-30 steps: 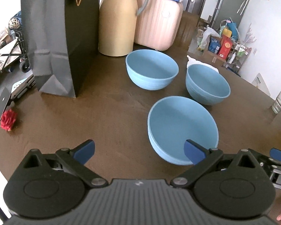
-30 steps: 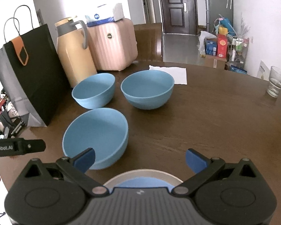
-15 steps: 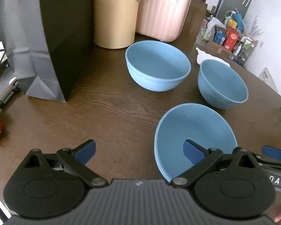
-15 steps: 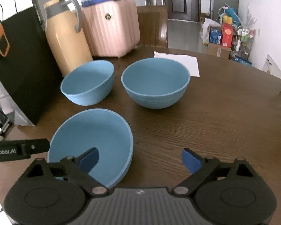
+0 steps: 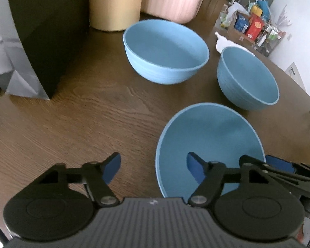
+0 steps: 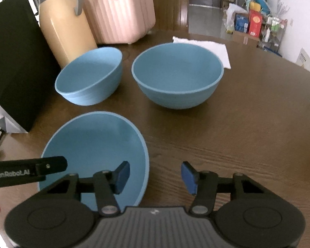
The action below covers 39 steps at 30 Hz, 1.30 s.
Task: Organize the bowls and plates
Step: 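Close the left tool on the large bowl rim while the right tool closes on it, then lift and carry the large blue bowl with both tools toward the other bowls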
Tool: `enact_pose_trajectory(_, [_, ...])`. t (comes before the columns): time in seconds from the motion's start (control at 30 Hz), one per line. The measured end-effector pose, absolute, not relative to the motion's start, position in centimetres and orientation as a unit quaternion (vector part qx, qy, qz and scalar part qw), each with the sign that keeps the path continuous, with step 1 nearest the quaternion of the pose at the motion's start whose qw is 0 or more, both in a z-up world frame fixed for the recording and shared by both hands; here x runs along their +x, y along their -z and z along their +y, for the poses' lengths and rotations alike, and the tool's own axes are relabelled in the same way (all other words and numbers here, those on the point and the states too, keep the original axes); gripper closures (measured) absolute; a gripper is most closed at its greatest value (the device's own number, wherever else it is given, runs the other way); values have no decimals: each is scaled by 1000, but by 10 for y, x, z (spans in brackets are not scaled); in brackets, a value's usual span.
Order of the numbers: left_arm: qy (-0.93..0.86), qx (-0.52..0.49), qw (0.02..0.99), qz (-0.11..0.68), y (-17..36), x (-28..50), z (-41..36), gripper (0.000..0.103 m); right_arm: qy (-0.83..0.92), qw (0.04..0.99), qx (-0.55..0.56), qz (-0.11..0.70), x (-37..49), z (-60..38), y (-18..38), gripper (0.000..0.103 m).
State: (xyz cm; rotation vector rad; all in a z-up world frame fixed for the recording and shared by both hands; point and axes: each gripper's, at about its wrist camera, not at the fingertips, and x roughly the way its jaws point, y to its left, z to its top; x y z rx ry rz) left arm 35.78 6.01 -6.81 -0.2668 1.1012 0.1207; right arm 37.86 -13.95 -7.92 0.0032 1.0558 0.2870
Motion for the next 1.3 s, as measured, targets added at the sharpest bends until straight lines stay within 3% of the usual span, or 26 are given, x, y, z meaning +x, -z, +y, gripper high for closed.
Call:
enact_pose_trajectory(0.27, [-52, -138, 832, 535, 79, 364, 59, 56, -143, 849, 0, 509, 384, -137, 84, 63])
enact_pose_trajectory(0.4, [-51, -143, 828, 540, 82, 367, 56, 70, -144, 845, 0, 515, 386, -134, 87, 81])
enact_pose_trajectory(0.57, [-52, -147, 825, 543, 85, 369, 56, 87, -152, 843, -1, 516, 387, -130, 90, 89])
enact_pose_trajectory(0.63, [-54, -146, 826, 542, 85, 369, 55, 88, -156, 843, 0, 516, 385, -128, 89, 94])
enact_pose_trajectory(1.3, [-69, -167, 830, 528, 70, 347, 73, 90, -168, 851, 4, 497, 363, -113, 71, 94])
